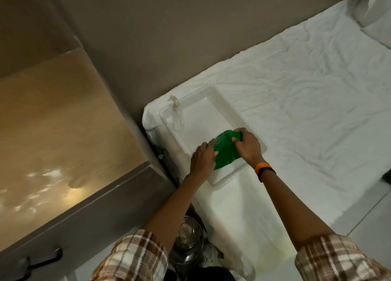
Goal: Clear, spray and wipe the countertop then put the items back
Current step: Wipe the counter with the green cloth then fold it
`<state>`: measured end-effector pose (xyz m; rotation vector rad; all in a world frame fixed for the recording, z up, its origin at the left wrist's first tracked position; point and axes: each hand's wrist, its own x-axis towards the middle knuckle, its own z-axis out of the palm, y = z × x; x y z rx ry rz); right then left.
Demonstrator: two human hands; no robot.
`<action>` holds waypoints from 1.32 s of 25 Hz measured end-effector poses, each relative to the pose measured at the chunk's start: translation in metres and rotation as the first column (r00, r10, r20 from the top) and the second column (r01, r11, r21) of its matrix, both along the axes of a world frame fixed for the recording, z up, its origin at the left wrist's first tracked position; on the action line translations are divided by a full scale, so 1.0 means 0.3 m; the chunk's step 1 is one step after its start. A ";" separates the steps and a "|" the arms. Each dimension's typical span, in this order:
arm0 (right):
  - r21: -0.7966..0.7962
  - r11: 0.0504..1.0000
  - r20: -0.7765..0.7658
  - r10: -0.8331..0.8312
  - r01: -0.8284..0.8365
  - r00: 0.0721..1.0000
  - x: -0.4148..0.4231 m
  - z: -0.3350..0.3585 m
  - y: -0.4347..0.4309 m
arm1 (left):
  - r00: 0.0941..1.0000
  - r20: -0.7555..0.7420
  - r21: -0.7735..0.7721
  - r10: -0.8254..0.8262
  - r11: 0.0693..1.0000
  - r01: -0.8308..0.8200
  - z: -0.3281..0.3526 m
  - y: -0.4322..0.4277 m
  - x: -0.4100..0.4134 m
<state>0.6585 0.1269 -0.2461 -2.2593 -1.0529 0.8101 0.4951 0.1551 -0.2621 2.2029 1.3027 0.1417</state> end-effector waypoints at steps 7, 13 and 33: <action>0.373 0.916 -0.272 -0.044 0.147 0.961 -0.286 0.651 -0.014 | 0.946 0.295 0.240 0.132 0.948 -0.207 0.628 -0.051 -0.294; 0.410 0.879 -0.049 0.289 -0.245 0.956 -0.700 0.814 0.123 | 0.762 0.480 0.102 0.434 0.835 -0.540 0.780 -0.113 -0.691; -0.136 0.916 0.589 0.380 -0.376 0.713 -1.255 0.559 0.246 | 0.843 -0.256 0.284 0.474 0.870 -0.403 0.583 0.405 -1.651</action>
